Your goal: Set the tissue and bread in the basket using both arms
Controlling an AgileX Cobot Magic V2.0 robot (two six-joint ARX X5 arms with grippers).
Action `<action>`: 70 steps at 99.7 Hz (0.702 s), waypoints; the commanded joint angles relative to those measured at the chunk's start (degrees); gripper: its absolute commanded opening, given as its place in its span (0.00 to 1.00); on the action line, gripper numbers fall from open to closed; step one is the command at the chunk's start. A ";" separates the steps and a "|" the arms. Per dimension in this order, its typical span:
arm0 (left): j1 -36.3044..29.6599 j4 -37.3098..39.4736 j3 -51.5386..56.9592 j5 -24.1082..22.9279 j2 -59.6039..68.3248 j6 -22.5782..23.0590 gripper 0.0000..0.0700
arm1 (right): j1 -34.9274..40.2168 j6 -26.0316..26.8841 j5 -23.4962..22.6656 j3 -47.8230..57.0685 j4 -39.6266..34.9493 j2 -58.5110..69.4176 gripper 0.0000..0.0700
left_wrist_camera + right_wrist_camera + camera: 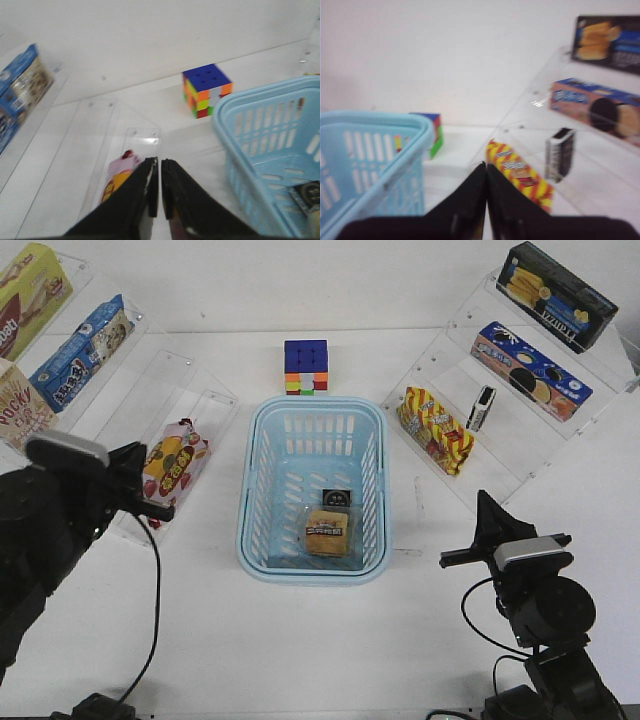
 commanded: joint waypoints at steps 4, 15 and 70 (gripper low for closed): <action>2.82 6.38 -12.28 -0.63 -7.82 -2.64 0.00 | 0.11 0.81 0.57 0.04 1.07 0.20 0.00; 5.51 20.68 -29.90 -0.63 -17.90 -4.48 0.00 | 0.13 1.29 0.52 0.04 1.60 0.20 0.00; 7.02 28.37 -44.63 -0.59 -29.18 -5.53 0.00 | 0.15 1.25 0.57 0.04 1.51 0.20 0.00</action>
